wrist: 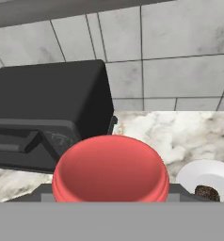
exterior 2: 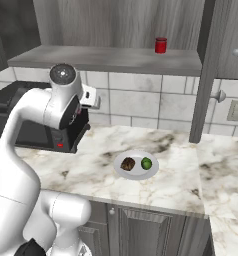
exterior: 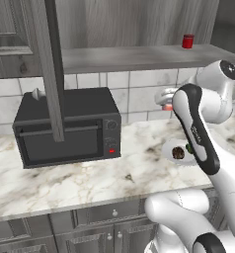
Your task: Pick the avocado and bread from the counter and place them on the plate. Then pick the jam from the cabinet and place it next to the plate. Lastly close the cabinet door.
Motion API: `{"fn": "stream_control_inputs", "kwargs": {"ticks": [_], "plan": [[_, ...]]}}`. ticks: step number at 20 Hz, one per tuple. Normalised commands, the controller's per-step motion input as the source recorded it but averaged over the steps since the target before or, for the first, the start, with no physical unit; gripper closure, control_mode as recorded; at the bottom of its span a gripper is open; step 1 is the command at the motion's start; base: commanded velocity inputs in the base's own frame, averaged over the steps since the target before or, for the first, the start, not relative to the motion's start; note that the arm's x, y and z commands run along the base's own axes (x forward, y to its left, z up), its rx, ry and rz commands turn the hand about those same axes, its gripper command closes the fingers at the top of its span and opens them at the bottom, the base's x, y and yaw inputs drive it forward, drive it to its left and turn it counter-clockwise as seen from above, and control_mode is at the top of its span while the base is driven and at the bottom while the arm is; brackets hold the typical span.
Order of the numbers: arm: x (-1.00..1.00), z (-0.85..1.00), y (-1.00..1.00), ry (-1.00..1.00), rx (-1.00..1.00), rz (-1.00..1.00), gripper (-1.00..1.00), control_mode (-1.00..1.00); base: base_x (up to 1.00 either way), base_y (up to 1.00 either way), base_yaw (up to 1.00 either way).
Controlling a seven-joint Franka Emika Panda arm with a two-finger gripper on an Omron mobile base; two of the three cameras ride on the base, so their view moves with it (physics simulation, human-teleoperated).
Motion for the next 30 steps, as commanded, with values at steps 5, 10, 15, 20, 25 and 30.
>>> {"fn": "stream_control_inputs", "kwargs": {"ticks": [5,10,15,20,25,30], "plan": [[-0.09,-0.46,-0.09,0.10,0.00,-0.05,1.00,-1.00,0.00,0.00,0.00],[0.01,-0.47,-0.11,0.02,-0.01,-0.09,1.00,-1.00,0.00,0.00,0.00],[0.09,-0.42,-0.07,0.01,-0.01,-0.15,1.00,-1.00,0.00,0.00,0.00],[0.10,-0.39,-0.02,0.01,0.00,-0.17,1.00,-1.00,0.00,0.00,0.00],[0.16,-0.33,0.00,0.00,0.00,-0.11,1.00,-1.00,0.00,0.00,0.00],[0.16,-0.37,0.00,0.04,0.00,-0.09,1.00,-1.00,0.00,0.00,0.00]]}}
